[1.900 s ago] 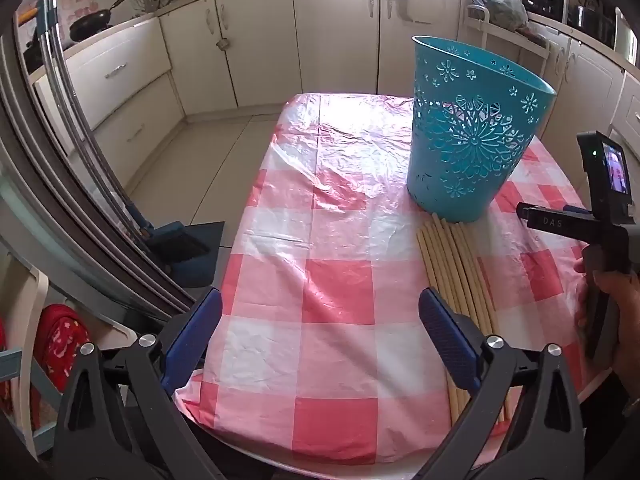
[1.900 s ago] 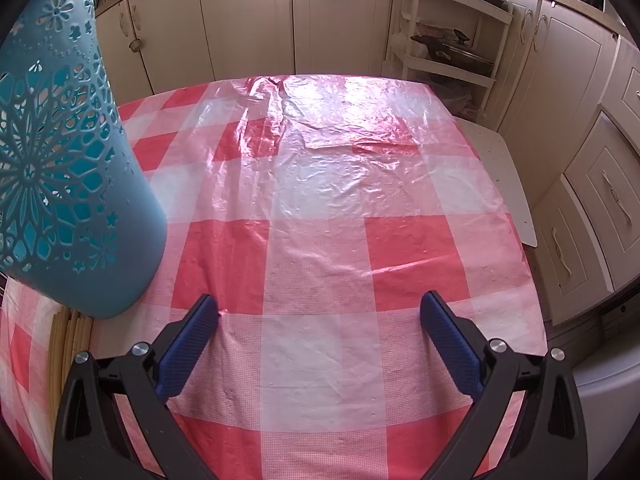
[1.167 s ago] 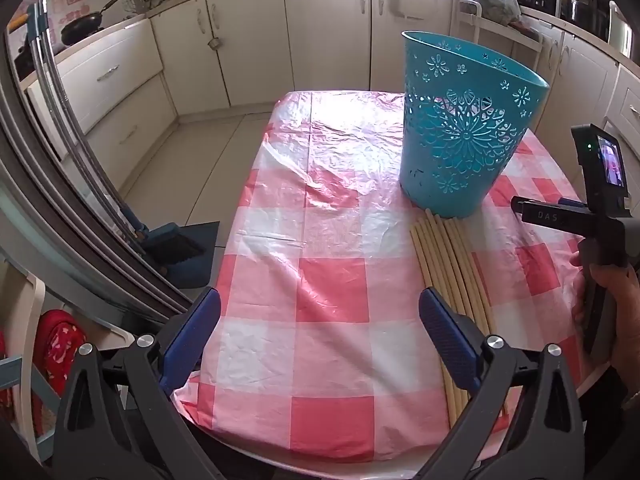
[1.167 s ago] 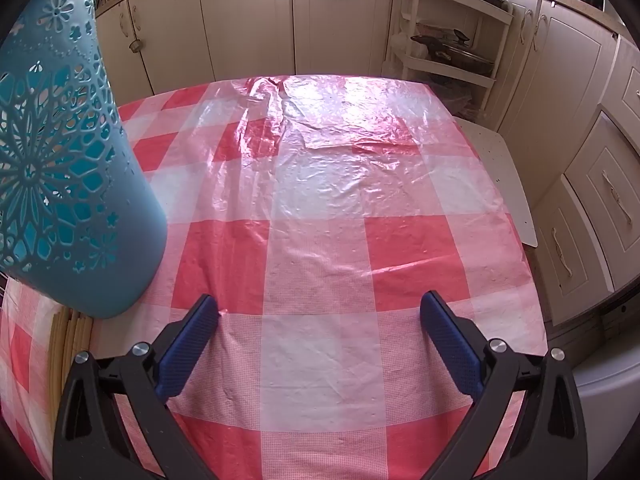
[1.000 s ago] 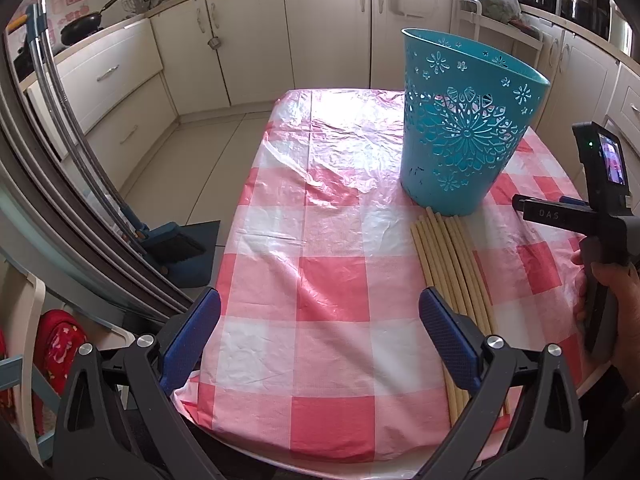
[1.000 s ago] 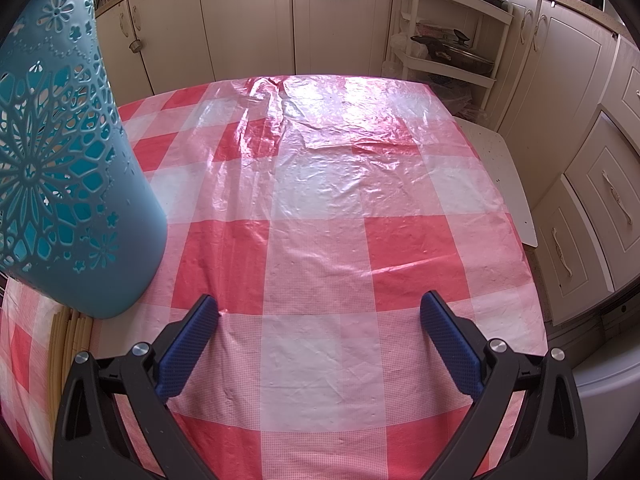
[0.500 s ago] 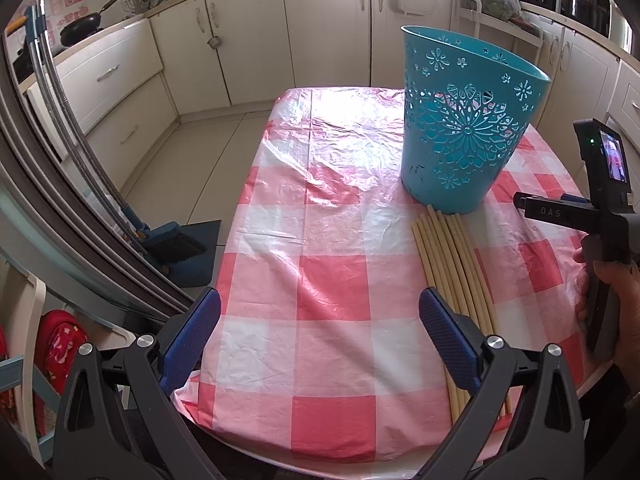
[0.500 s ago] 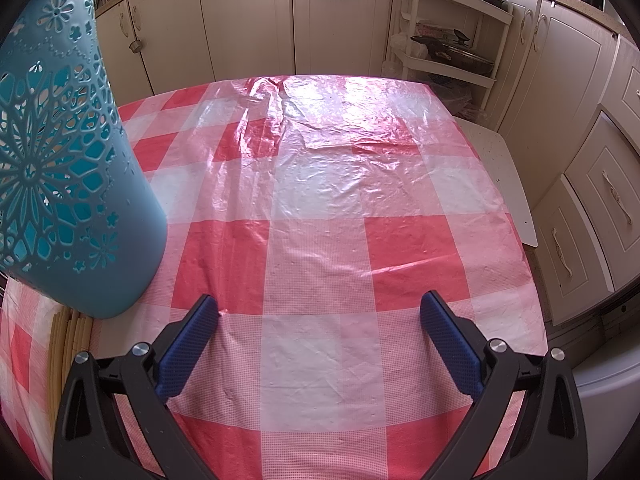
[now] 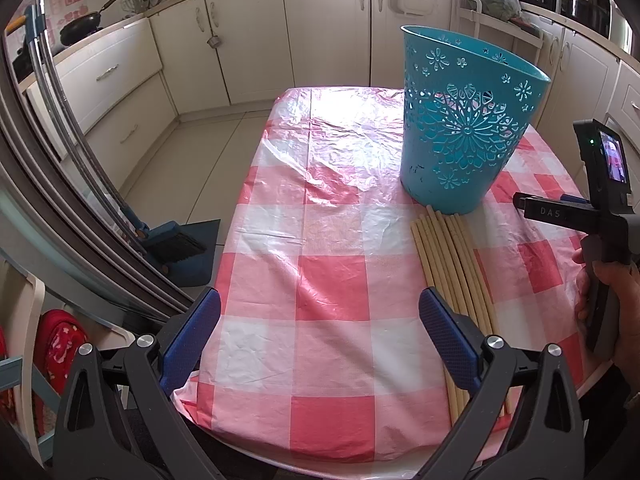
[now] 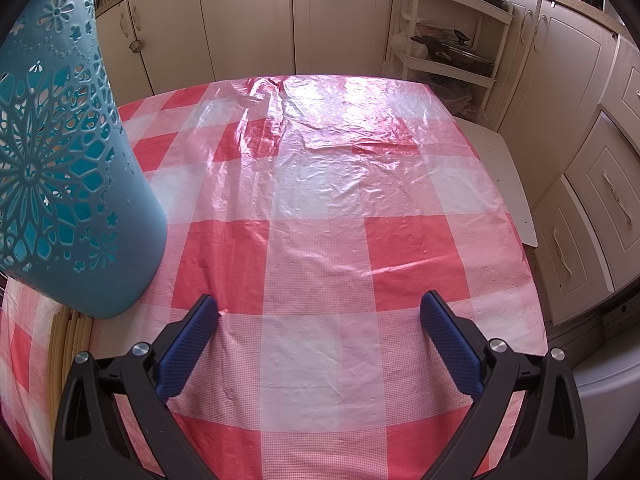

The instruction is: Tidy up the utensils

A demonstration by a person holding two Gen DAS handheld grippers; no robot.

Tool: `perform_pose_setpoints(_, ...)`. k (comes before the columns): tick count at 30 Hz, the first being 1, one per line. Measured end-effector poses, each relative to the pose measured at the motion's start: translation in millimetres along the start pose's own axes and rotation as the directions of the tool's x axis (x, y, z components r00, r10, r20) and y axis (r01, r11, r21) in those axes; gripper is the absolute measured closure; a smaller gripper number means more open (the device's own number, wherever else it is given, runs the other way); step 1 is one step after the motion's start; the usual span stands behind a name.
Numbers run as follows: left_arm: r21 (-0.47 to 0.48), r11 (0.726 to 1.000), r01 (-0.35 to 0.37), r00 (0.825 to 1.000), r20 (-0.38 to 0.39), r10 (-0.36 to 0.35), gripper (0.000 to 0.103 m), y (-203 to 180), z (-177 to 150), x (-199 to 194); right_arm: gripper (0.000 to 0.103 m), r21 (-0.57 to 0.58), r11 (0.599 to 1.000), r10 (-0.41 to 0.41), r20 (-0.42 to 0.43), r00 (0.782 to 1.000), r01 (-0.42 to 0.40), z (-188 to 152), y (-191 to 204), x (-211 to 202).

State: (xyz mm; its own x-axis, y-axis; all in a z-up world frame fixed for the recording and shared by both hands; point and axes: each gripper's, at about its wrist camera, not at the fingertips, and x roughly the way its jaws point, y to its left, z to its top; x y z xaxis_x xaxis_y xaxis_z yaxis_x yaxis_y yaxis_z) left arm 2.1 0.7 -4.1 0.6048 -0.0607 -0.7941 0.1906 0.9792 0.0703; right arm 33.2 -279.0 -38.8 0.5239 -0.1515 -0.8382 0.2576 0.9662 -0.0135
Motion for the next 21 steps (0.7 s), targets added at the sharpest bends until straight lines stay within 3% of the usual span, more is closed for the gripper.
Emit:
perform_pose_setpoints(7, 0.001, 1.000, 0.017, 1.000, 0.008, -0.017, 0.008, -2.8, 3.3, -1.3, 0.007, 0.002, 1.000, -0.001, -0.002, 1.000, 0.001, -1.0, -0.3, 1.6)
perform_pose_setpoints(11, -0.009, 1.000, 0.024, 1.000, 0.011, -0.024, 0.008, -0.6, 5.4, -7.5, 0.007, 0.017, 1.000, 0.014, -0.092, 0.996, -0.013, 4.7, 1.4, -2.1)
perform_pose_setpoints(15, -0.046, 0.999, -0.005, 0.999, 0.052, 0.008, 0.008, 8.6, 6.4, -33.0, 0.007, 0.045, 0.996, 0.077, 0.046, 0.996, -0.079, -0.3, 3.3, -74.2)
perform_pose_setpoints(21, -0.041, 0.995, -0.087, 0.989, 0.118, 0.091, 0.008, 6.4, -2.8, -89.3, 0.007, -0.042, 0.984, 0.175, 0.209, 0.962, -0.170, -43.1, 17.2, -189.7)
